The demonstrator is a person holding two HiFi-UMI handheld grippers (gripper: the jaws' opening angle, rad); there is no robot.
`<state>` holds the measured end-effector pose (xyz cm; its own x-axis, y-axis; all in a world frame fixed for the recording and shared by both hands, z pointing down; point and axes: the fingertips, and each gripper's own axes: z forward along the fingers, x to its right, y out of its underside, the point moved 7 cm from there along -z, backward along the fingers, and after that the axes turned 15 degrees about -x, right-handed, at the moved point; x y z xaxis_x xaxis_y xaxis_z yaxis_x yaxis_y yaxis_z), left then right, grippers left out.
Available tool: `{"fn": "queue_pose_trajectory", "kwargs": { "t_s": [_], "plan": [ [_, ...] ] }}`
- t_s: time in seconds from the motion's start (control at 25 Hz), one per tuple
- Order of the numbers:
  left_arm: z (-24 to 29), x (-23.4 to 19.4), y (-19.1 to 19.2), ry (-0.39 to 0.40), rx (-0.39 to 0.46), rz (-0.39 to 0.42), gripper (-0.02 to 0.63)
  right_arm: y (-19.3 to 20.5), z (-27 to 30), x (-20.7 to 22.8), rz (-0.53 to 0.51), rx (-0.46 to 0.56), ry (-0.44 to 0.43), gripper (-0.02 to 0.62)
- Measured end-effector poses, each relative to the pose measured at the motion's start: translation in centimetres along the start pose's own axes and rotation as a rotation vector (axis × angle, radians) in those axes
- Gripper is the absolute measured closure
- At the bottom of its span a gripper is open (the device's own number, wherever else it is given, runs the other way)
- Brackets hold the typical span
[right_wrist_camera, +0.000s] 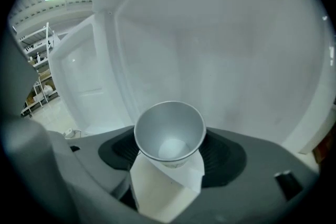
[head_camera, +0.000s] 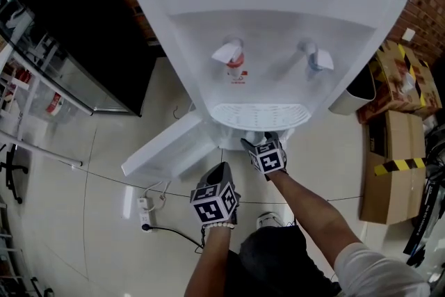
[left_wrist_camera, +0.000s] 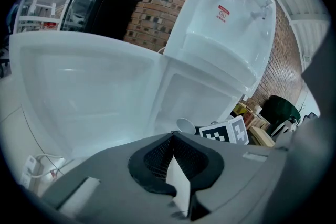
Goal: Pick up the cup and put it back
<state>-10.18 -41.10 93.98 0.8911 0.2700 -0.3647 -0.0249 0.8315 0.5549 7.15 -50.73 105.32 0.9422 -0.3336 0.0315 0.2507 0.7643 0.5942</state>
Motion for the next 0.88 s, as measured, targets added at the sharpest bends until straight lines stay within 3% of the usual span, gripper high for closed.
{"fn": "queue_pose_trajectory", "kwargs": {
  "t_s": [0.36, 0.88],
  "plan": [
    [-10.5, 5.3, 0.3, 0.001, -0.071, -0.029, 0.604, 0.2, -14.9, -2.9, -0.011, -0.071, -0.034, 0.245],
    [-33.4, 15.6, -0.3, 0.002, -0.132, -0.012, 0.604, -5.1, -43.9, -9.1, -0.029, -0.04, -0.067, 0.25]
  ]
}}
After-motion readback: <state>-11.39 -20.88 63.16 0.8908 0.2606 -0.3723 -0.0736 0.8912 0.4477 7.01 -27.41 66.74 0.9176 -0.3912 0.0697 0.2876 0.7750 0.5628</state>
